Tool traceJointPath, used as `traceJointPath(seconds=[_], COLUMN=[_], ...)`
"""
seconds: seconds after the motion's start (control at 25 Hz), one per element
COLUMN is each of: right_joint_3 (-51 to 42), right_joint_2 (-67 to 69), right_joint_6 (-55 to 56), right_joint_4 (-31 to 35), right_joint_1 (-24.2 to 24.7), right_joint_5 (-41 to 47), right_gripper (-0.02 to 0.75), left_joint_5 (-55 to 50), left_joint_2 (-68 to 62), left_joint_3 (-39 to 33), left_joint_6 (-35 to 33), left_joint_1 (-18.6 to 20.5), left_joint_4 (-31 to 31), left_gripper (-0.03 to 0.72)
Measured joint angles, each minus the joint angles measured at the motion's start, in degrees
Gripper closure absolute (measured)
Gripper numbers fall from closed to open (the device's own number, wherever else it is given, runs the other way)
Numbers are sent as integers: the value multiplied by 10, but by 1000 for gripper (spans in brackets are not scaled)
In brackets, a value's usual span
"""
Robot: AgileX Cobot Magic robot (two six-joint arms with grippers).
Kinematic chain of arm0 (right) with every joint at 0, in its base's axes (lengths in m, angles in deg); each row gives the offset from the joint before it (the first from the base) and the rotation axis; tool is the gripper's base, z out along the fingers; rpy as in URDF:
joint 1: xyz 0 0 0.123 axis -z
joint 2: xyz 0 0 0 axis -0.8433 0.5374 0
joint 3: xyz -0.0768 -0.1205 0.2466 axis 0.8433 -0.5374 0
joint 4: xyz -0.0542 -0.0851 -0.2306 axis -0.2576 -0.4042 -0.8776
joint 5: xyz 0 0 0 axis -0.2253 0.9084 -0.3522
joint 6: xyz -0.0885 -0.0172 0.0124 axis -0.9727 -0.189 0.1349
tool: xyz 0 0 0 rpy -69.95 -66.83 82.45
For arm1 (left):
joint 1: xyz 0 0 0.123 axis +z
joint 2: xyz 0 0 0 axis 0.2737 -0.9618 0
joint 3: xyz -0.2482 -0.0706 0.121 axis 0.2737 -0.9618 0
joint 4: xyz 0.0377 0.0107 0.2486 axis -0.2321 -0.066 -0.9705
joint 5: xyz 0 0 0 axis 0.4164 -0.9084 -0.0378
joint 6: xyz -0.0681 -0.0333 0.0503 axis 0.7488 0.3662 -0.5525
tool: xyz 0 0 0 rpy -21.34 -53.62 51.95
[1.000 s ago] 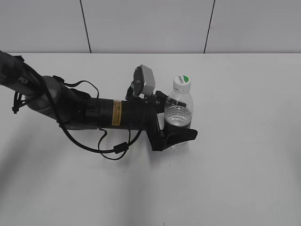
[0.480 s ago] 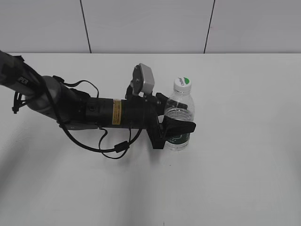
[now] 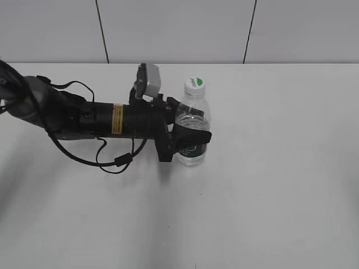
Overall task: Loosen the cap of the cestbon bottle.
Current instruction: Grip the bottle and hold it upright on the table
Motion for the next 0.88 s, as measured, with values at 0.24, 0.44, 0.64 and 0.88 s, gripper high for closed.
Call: traceJointPath(seconds=[0.24, 0.44, 0.64, 0.88], right_joint_3=[0, 1, 16, 108], right_joint_2=[0, 5, 49, 149], right_joint_6=[0, 0, 0, 0], right_joint_4=[0, 0, 14, 52], right_joint_1=[0, 0, 0, 0], right_joint_5=[-6, -18, -17, -4], right_gripper=[193, 193, 193, 193], left_joint_5=[1, -11, -3, -1], left_joint_2=[6, 4, -8, -11], left_joint_3=[0, 0, 0, 0], left_joint_6=[13, 14, 14, 14], left_joint_1=[18, 16, 16, 16], left_joint_4=[-20, -21, -7, 2], left_gripper=[281, 282, 283, 283])
